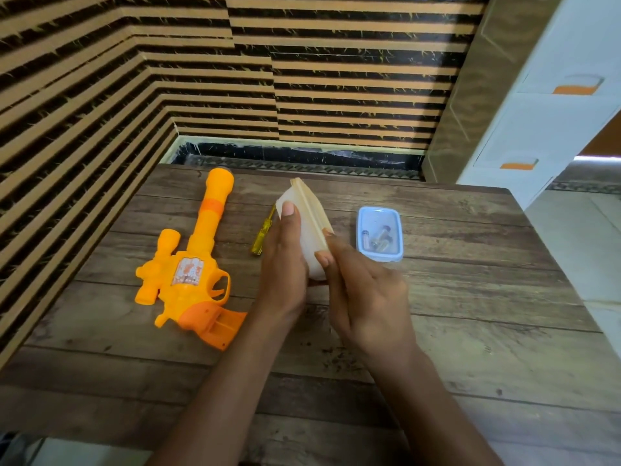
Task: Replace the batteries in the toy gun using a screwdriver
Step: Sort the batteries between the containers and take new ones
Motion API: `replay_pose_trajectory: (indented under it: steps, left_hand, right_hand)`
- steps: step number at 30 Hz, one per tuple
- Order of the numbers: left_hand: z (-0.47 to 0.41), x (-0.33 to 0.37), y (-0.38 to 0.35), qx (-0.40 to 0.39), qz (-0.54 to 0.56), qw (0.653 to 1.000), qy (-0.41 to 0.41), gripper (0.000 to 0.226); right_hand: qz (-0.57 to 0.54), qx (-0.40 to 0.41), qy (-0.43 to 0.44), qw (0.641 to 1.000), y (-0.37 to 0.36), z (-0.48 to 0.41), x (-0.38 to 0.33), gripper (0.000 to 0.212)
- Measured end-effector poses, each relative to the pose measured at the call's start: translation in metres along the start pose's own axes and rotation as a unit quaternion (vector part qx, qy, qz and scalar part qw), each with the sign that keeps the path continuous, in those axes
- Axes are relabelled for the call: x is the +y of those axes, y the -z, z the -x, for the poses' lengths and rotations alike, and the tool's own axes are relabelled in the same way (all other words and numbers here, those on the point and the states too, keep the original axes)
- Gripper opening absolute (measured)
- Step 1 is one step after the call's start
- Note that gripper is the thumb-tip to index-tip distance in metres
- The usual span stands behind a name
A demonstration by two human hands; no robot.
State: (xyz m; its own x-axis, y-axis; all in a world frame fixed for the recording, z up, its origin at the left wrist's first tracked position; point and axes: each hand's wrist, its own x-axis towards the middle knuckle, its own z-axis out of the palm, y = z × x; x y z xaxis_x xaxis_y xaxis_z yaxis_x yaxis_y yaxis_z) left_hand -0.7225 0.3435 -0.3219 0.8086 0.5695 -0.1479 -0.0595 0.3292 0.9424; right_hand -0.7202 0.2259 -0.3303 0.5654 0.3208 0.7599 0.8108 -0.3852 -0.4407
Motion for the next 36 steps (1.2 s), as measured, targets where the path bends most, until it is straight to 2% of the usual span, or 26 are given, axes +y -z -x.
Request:
replay_pose_trajectory:
  steps: [2,4,7,9,12,16,22,24,27,32,36]
  left_hand:
    - [0.0,0.001,0.001,0.005,-0.009,1.0,-0.002,0.059]
    - [0.001,0.0,0.003,0.002,-0.019,1.0,-0.003,0.047]
    - [0.005,0.0,0.004,0.003,-0.013,1.0,0.01,0.057]
    - [0.006,0.0,0.003,0.014,0.018,0.999,0.023,0.067]
    - [0.005,0.003,0.002,0.025,0.063,0.995,0.068,0.064]
    - [0.002,0.009,0.005,-0.004,0.115,0.984,0.137,0.068]
    - [0.0,0.012,0.007,-0.03,0.113,0.982,0.147,0.06]
    - [-0.001,0.014,0.007,-0.033,0.108,0.983,0.144,0.059]
    - [0.0,0.016,0.006,-0.053,0.101,0.984,0.136,0.06]
    - [0.0,0.016,0.007,-0.085,0.07,0.984,0.139,0.063]
    - [0.005,0.019,0.012,-0.101,0.038,0.987,0.118,0.05]
  right_hand:
    - [-0.025,-0.004,-0.04,0.999,-0.001,-0.001,-0.002,0.045]
    - [-0.056,0.002,-0.08,0.995,0.003,-0.002,-0.003,0.037]
    - [-0.065,0.001,-0.101,0.993,0.011,-0.006,-0.001,0.029]
    - [-0.056,-0.024,-0.083,0.995,0.013,-0.006,-0.001,0.029]
    - [-0.078,-0.057,-0.039,0.995,0.014,-0.004,0.007,0.027]
    - [-0.055,-0.095,0.012,0.994,0.018,0.001,0.023,0.047]
    - [-0.045,-0.147,0.028,0.988,0.017,-0.002,0.02,0.05]
    - [-0.034,-0.158,0.026,0.987,0.016,-0.003,0.016,0.059]
    - [-0.032,-0.157,0.026,0.987,0.02,-0.006,0.014,0.066]
    - [-0.028,-0.151,0.041,0.987,0.032,-0.01,0.016,0.065]
    - [0.0,-0.082,0.003,0.997,0.047,-0.012,0.029,0.058]
